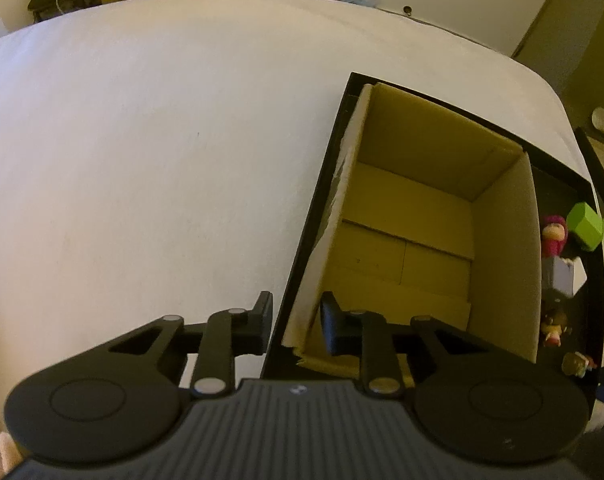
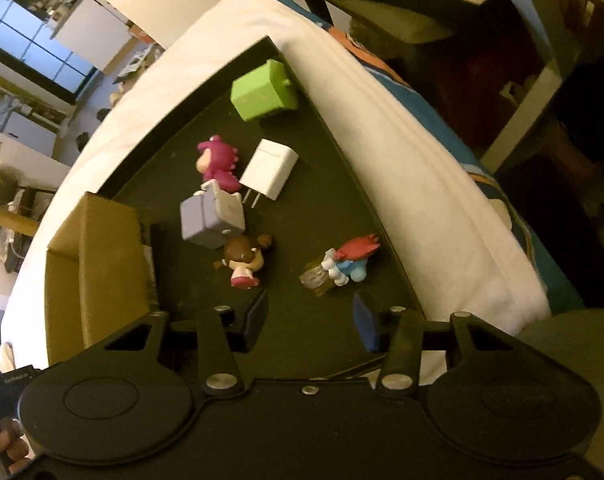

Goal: Organize rigid objects
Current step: 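Move the right gripper down toward the blue figure with the glass mug, then close the right gripper on the glass mug of the blue figure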

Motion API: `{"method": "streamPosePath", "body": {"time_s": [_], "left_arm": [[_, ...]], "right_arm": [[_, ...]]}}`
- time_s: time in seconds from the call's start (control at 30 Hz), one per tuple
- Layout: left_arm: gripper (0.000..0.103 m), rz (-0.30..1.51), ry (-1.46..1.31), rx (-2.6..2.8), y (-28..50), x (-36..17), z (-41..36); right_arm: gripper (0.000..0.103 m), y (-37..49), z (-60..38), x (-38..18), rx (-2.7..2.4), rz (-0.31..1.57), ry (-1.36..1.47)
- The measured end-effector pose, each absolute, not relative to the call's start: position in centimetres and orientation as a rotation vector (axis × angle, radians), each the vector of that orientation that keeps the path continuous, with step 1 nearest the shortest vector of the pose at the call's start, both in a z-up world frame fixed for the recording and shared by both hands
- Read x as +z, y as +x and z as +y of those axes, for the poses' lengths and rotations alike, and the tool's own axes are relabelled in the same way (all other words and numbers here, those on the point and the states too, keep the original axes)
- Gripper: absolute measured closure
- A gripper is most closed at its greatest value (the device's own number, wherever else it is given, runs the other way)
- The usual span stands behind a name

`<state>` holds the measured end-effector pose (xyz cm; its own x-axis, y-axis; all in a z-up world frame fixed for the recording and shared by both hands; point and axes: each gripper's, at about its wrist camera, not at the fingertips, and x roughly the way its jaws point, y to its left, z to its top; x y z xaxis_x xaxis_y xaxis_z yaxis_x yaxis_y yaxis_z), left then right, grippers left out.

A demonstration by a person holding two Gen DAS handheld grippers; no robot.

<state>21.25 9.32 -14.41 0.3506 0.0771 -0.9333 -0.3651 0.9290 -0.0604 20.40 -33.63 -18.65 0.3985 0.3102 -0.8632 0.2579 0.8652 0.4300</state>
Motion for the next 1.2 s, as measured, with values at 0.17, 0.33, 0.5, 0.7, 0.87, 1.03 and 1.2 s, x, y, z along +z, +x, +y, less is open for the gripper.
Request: {"method": "streamPosePath", "body": {"time_s": [0.17,0.33,0.5,0.7,0.87,1.03,1.2], "left_arm": [[0.08,1.182,-0.283,0.31,21.8,-14.8,9.5],[0.089,1.206,-0.266,0.285,22.7,-15.3,9.3],[0.091,1.211,-0.245,0.262,22.6,-15.2,9.1],[0.092,1.207,-0.232,0.241,22.3,-15.0,8.5],[0.092,1.198,-0.208,0.221,22.2,-14.8,7.8],[0.092,1.213,-0.173,0.207,22.5,-15.0,7.2],[0.093,1.241,-0.177,0.209,23.2,-15.5,7.0]], "right_arm": [[0.055,21.0,-33.4,-19.1,0.021,1.188,0.544],[0.055,21.5,-33.3,-20.1,-0.015,1.211,0.553],[0.055,21.6,-33.3,-21.0,-0.052,1.208,0.58],[0.055,21.5,-33.6,-21.8,-0.111,1.198,0.613],[0.055,21.8,-33.5,-21.8,-0.142,1.179,0.638],[0.055,22.7,-33.2,-21.8,-0.168,1.163,0.634],[0.054,24.2,-32.9,-22.0,-0.185,1.167,0.635]]}}
